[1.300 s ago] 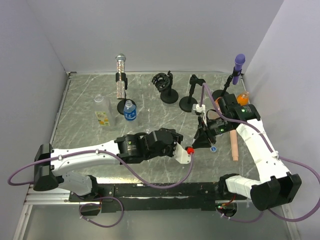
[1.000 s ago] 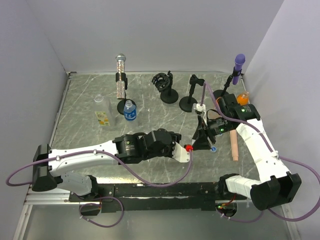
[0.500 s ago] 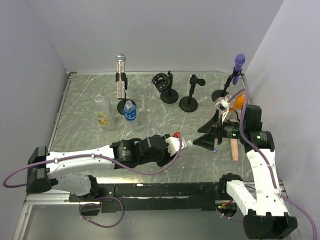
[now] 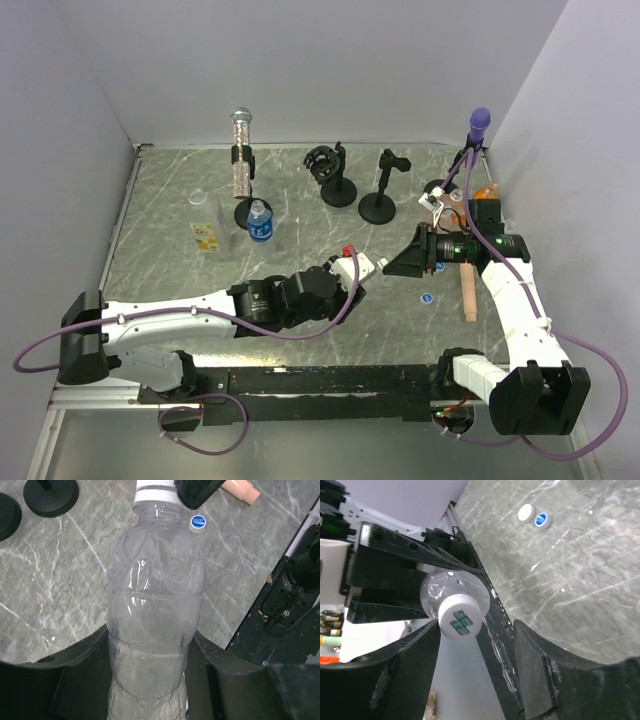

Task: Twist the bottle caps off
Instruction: Unscrew the bottle cap from the plastic bottle.

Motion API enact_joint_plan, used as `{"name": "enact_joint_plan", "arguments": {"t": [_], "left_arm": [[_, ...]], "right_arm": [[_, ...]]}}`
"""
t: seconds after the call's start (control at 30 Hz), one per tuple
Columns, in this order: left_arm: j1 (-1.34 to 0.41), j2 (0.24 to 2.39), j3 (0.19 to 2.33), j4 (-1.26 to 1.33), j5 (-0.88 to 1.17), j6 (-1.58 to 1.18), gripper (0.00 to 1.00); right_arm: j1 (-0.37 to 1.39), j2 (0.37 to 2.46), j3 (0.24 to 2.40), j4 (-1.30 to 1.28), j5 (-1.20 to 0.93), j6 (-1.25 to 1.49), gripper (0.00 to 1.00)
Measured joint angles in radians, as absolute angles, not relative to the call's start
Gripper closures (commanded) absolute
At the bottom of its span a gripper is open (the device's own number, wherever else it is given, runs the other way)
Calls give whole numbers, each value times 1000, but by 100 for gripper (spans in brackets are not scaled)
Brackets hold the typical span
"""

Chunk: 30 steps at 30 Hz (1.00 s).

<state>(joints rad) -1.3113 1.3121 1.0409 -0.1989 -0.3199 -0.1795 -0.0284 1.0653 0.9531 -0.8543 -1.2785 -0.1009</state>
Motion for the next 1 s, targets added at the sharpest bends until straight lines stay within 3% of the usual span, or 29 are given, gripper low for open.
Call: {"name": "enact_joint_plan", "arguments": {"t": [0.6,0.67,0.83,1.0], "left_arm": [[-1311,1298,975,-82,-310,-146,65],[-1309,1295,969,-72,-306,-142,65],[-1304,1292,968,-65,-292,-134,65],[-1256,1248,910,-6,-199,-99,62]], "right_arm": [[-19,1093,984,-859,-1375,-64,51],[-15,1095,984,-861,-1375,-66,55],[-14,1108,994,-879,-1374,-86,80],[18,1132,1050,-968,-1361,-200,90]]}}
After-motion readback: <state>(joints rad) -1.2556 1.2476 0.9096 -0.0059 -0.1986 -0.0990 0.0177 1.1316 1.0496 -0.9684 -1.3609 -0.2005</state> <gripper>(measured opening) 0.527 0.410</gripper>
